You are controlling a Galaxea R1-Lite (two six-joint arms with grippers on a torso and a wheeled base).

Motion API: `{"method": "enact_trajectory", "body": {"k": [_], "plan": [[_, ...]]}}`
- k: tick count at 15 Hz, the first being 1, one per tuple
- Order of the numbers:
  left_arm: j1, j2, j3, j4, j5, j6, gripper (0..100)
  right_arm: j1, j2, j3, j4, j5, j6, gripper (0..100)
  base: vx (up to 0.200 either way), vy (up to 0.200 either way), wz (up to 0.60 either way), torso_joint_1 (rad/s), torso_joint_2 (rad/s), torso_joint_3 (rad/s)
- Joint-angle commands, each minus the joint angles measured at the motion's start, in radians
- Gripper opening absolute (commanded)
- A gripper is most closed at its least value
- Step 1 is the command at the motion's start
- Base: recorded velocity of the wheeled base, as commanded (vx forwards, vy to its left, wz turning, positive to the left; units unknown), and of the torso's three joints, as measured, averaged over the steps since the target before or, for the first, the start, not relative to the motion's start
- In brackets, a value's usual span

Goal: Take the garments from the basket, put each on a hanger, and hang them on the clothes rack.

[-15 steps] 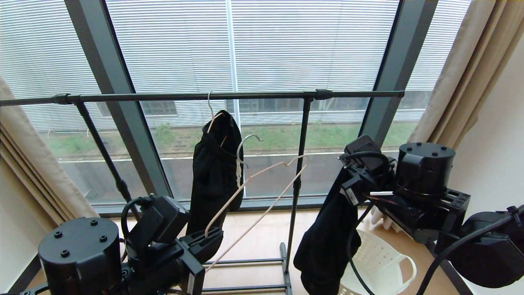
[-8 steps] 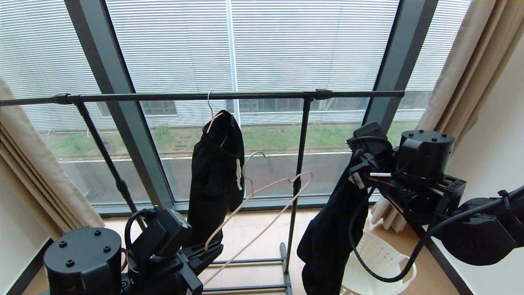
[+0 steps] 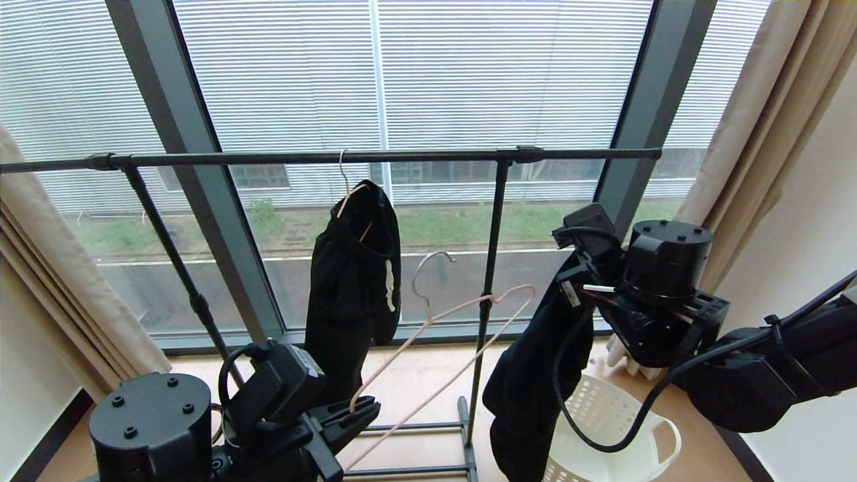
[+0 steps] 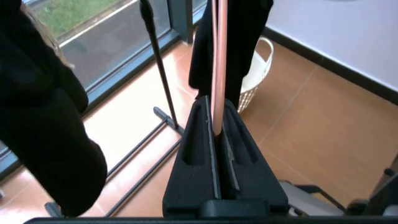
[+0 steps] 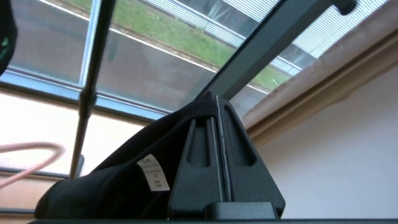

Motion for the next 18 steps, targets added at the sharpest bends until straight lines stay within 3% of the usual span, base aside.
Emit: {"method": "enact_trajectory", "body": {"k": [1,4,18], "plan": [[-0.019,0.028,0.006,-0.013,0.000,0.000,0,0.016,0.016,-0.009,-0.003,0.000,-0.001,0,0.000,0.000,0.00,0.000,0.00,0.000],[-0.050,0.031,0.000,-0.013,0.000,-0.002,0,0.022,0.013,-0.009,-0.005,0.000,0.001,0,0.000,0.000,0.00,0.000,0.00,0.000],[-0.035,0.046,-0.016,-0.050,0.002,-0.023,0,0.122,-0.004,0.037,-0.028,-0.011,0.002,0,0.000,0.000,0.00,0.000,0.00,0.000]]}}
